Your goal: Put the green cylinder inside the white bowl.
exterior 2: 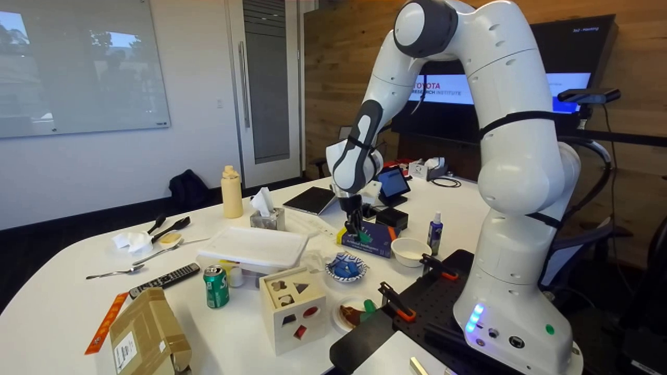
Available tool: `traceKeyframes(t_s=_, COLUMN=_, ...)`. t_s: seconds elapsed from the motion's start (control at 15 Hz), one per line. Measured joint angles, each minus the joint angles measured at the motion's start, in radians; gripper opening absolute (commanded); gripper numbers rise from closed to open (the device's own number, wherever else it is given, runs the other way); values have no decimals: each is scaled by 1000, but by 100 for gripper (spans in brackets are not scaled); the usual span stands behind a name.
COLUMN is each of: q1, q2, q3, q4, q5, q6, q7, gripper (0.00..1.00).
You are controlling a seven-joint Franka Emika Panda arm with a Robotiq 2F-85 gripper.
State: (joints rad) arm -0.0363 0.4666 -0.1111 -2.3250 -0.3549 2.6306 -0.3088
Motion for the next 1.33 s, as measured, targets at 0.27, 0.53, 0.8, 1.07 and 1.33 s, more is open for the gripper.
traceKeyframes(t_s=0.27, q1=-14, q2=-18, q3=-155, q4=-52, q5=-96, q6=49, q7=108, gripper=9)
traceKeyframes(t_s=0.53, q1=-61, q2=17, q3=-226, q4=-60, q5=-125, q6=109, q7=153, gripper=9)
traceKeyframes(t_s=0.8, q1=-108, q2=100, q3=-232, q4=-40, q5=-116, q6=176, q7=165, gripper=9)
traceKeyframes(t_s=1.07, q1=-143, q2=173, q3=-234, q4=-6, q5=-75, q6=219, q7=164, gripper=60)
traceKeyframes(t_s=1.33, q1=-161, q2=187, q3=-234, q4=3, q5=-50, q6=233, q7=159, gripper=88)
